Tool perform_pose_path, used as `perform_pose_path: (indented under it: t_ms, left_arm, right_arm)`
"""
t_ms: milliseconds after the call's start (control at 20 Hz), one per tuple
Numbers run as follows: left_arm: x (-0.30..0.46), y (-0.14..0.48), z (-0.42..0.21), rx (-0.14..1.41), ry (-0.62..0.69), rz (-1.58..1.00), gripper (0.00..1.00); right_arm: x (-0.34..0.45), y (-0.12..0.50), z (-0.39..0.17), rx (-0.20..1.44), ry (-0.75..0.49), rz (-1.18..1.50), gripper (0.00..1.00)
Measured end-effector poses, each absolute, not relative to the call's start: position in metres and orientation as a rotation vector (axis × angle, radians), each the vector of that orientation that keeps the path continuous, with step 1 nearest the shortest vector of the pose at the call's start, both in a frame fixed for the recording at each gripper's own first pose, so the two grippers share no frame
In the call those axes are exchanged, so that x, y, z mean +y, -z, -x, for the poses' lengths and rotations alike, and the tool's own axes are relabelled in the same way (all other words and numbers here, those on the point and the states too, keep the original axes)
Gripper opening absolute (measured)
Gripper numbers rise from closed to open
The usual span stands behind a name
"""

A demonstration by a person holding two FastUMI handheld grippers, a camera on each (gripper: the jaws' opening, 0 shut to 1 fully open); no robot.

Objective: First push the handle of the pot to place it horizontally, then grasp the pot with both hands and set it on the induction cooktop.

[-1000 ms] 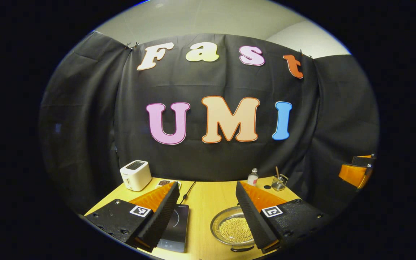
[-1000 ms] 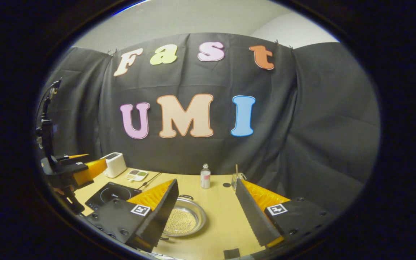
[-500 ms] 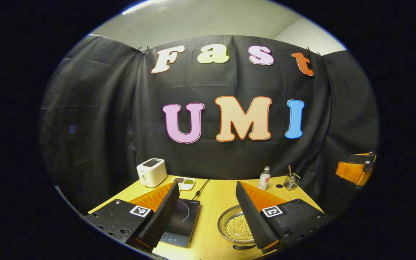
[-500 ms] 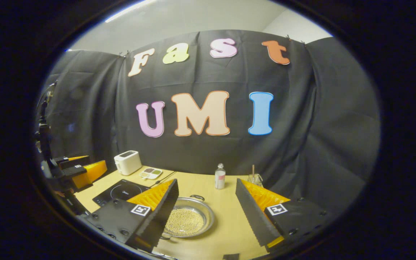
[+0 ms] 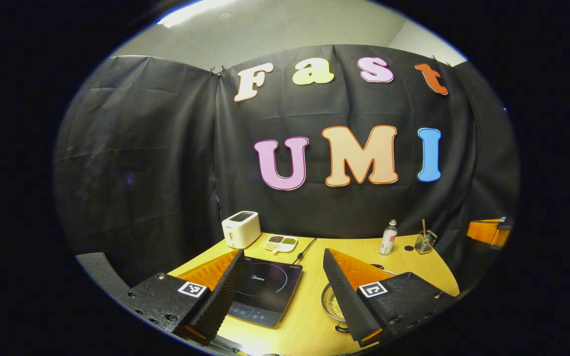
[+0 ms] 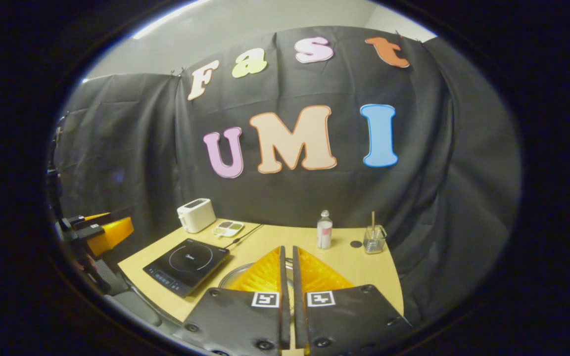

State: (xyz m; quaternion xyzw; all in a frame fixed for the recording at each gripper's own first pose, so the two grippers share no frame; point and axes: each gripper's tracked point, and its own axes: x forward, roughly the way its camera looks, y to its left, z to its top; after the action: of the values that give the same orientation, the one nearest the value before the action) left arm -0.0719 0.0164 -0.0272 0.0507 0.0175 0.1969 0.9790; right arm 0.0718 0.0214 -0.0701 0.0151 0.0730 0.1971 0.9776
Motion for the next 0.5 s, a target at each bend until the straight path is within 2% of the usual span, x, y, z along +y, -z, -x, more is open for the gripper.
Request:
perform_pose_path:
  t_ms: [50, 150, 200, 250, 300, 450, 500]
  left_arm:
    - [0.019, 0.028, 0.073, 0.036, -0.407, -0.098, 0.96]
    - [0.021, 0.028, 0.072, 0.033, -0.413, -0.086, 0.96]
    - [0.022, 0.029, 0.07, 0.034, -0.408, -0.079, 0.92]
    - [0.023, 0.032, 0.068, 0.037, -0.4, -0.073, 0.96]
    - [0.025, 0.034, 0.066, 0.041, -0.395, -0.071, 0.92]
    - [0.041, 0.037, 0.057, 0.047, -0.384, -0.06, 0.96]
    - [0.045, 0.037, 0.053, 0.046, -0.374, -0.051, 0.92]
  right_arm:
    - [0.023, 0.081, -0.075, 0.174, -0.406, -0.025, 0.0]
    - [0.029, 0.098, -0.079, 0.227, -0.418, -0.027, 0.0]
    - [0.033, 0.108, -0.08, 0.259, -0.425, -0.031, 0.0]
    - [0.037, 0.12, -0.079, 0.294, -0.427, -0.031, 0.0]
    - [0.04, 0.129, -0.08, 0.323, -0.425, -0.026, 0.06]
    - [0.053, 0.162, -0.078, 0.423, -0.418, -0.01, 0.06]
    - [0.057, 0.174, -0.076, 0.462, -0.409, -0.006, 0.06]
